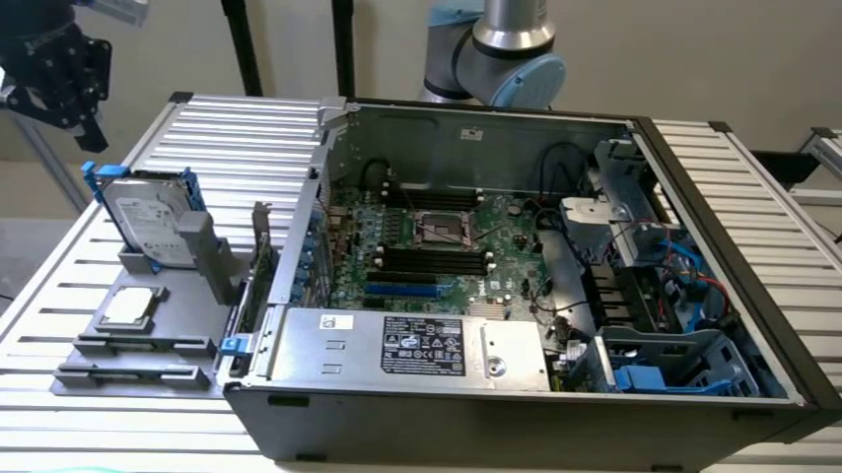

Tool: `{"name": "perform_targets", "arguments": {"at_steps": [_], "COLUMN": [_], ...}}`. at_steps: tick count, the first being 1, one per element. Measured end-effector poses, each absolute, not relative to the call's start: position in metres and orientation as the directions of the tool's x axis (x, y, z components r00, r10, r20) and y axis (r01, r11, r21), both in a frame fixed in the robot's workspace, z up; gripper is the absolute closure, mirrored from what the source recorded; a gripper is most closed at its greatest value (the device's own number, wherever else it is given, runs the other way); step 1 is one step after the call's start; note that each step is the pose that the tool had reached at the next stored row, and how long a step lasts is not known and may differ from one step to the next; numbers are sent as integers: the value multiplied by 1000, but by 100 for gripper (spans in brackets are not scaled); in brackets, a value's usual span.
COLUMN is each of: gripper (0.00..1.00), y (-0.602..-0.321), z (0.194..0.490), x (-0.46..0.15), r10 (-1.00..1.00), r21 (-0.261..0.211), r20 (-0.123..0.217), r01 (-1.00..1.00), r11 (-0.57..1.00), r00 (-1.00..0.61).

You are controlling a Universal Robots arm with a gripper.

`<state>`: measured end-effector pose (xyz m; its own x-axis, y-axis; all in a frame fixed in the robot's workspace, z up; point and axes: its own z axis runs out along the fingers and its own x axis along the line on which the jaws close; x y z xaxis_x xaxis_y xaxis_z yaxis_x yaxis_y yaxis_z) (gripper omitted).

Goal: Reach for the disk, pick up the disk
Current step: 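Pick up the disk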

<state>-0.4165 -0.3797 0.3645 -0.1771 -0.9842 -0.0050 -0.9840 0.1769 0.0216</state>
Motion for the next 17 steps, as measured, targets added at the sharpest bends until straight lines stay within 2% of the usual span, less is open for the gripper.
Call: {"name": "perform_targets", "arguments": {"at_steps": [17], "gripper": [89], "y": [-380], "z": [364], "x": [-414], "r10": [-996], "r21": [22], "r20": [-7], "r01": [-996], "r11": [-91], "r00": [91]}}
